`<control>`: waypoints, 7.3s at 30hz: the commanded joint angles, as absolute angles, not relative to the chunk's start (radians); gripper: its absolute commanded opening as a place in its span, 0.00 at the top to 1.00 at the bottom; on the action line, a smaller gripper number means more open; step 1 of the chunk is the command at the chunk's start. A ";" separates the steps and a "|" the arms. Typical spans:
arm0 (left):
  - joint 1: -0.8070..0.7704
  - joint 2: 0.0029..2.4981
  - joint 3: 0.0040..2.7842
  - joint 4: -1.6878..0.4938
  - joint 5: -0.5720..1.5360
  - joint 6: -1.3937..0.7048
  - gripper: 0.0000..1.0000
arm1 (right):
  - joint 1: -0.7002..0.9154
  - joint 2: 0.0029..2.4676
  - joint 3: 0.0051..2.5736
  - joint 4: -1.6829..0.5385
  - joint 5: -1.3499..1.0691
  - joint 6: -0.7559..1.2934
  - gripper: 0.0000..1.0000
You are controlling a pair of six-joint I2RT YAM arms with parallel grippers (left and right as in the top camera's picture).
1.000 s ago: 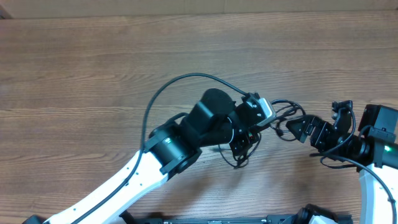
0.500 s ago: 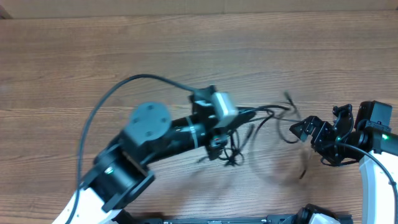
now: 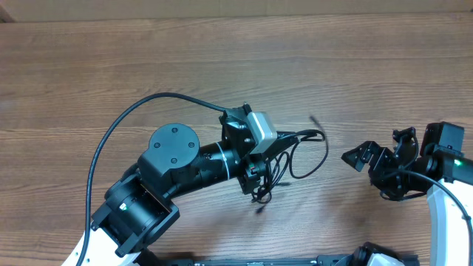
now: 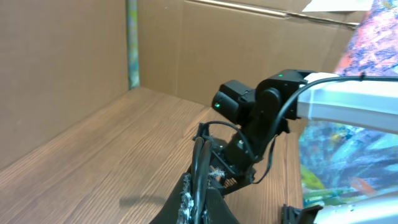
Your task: Untangle cables
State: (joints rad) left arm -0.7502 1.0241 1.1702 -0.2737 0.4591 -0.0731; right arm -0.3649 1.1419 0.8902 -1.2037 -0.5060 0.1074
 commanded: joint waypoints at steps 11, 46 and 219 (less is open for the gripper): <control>-0.743 1.032 1.181 -0.449 -0.162 -0.491 0.96 | -0.366 1.140 0.902 -1.209 -0.556 0.051 0.00; -0.603 1.374 1.181 -1.065 -0.159 -0.699 0.00 | -0.366 1.140 0.902 -1.209 -0.552 0.047 0.00; -0.859 1.242 1.238 -0.135 0.308 0.209 0.96 | -0.366 0.832 0.904 -1.053 -1.245 0.035 0.00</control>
State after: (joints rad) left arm -0.8562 1.2457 1.2221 -0.1715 0.2962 0.2527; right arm -0.3656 0.8360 0.8902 -1.0393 -1.2934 0.0727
